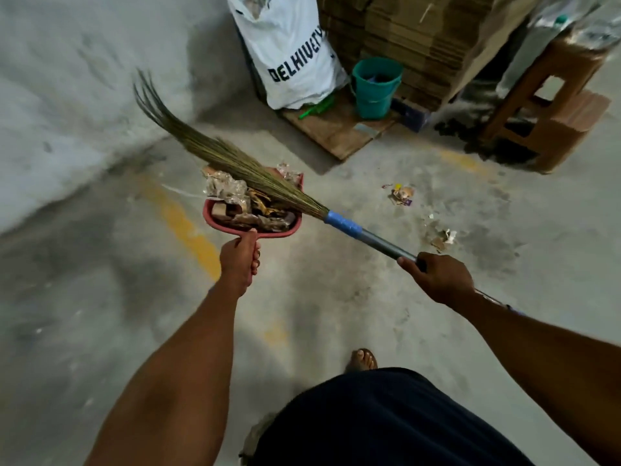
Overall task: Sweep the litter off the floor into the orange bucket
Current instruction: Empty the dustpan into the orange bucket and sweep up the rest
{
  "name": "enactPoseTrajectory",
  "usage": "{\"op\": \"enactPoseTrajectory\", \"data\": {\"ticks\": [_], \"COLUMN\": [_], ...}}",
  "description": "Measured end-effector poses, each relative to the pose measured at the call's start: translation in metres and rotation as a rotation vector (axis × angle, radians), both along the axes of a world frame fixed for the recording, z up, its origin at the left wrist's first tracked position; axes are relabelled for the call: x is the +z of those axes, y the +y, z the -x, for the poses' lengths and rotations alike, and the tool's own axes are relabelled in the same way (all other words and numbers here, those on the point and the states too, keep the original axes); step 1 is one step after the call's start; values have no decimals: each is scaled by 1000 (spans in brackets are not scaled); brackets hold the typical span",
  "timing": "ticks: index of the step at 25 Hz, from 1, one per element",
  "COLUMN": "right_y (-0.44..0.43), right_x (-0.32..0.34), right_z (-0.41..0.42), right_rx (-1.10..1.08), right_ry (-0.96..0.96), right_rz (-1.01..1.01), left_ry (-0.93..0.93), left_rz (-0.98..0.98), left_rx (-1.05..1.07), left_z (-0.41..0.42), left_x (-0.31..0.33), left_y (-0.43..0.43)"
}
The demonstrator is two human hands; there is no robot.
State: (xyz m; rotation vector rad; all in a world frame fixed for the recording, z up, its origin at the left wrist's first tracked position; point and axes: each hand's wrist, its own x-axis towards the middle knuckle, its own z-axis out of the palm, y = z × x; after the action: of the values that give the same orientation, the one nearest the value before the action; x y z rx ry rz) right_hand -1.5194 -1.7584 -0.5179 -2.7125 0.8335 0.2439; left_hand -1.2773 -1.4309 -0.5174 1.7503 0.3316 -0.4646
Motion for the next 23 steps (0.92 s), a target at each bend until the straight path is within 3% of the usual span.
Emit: {"op": "enactPoseTrajectory", "data": {"ticks": [6,12,23], "right_y": [124,294,556], "right_x": [6,12,23], "right_z": [-63,-130,-278], "right_rx": [197,284,627], "right_ry": [78,154,279], "right_rz": [-160,-519,-576], "left_ry": [-9,-47,-78], "left_rz": [10,-2,9], "left_rx": [236,461,880], "left_z": [30,62,54], "left_x": [9,18,19], "left_y": [175,376,620]}}
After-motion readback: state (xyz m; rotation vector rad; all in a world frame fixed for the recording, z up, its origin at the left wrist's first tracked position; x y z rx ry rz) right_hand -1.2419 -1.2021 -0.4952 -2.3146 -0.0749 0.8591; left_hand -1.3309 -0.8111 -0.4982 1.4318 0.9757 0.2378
